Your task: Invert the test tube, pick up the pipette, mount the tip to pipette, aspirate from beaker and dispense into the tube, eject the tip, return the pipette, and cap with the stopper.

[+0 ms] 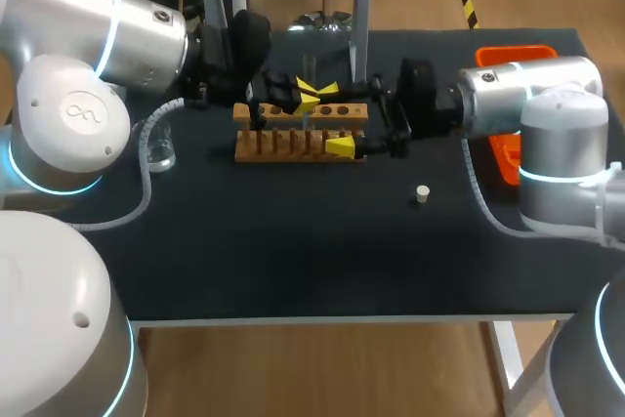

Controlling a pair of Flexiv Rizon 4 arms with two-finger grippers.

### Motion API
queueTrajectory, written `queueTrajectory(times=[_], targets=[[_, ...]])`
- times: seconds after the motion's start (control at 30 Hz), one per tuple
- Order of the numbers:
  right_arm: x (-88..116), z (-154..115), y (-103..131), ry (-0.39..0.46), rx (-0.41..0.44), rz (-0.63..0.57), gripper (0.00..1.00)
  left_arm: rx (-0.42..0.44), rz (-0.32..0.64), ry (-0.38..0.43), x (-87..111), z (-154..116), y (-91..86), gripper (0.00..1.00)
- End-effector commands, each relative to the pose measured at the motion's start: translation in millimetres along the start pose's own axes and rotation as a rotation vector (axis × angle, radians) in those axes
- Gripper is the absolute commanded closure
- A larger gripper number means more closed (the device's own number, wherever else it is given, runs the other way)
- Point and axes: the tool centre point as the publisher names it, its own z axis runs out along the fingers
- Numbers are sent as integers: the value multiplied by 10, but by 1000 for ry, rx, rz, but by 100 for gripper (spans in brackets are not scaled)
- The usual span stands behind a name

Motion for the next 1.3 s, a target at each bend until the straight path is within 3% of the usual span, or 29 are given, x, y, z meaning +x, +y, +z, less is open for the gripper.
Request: queueTrajectory(times=[0.03,0.27,0.53,1.0,1.3], targets=[[-36,54,-21,19,3,3,0,1,0,4,-7,-9,2,100],[-52,136,-42,24,14,10,0,1,0,4,-7,-9,2,100],[-89,194,-31,23,19,8,9,1,0,4,-7,-9,2,100],[-100,299,6,44,22,4,42,1,0,4,-7,-9,2,100],[-101,346,16,54,23,2,51,1,0,4,-7,-9,2,100]])
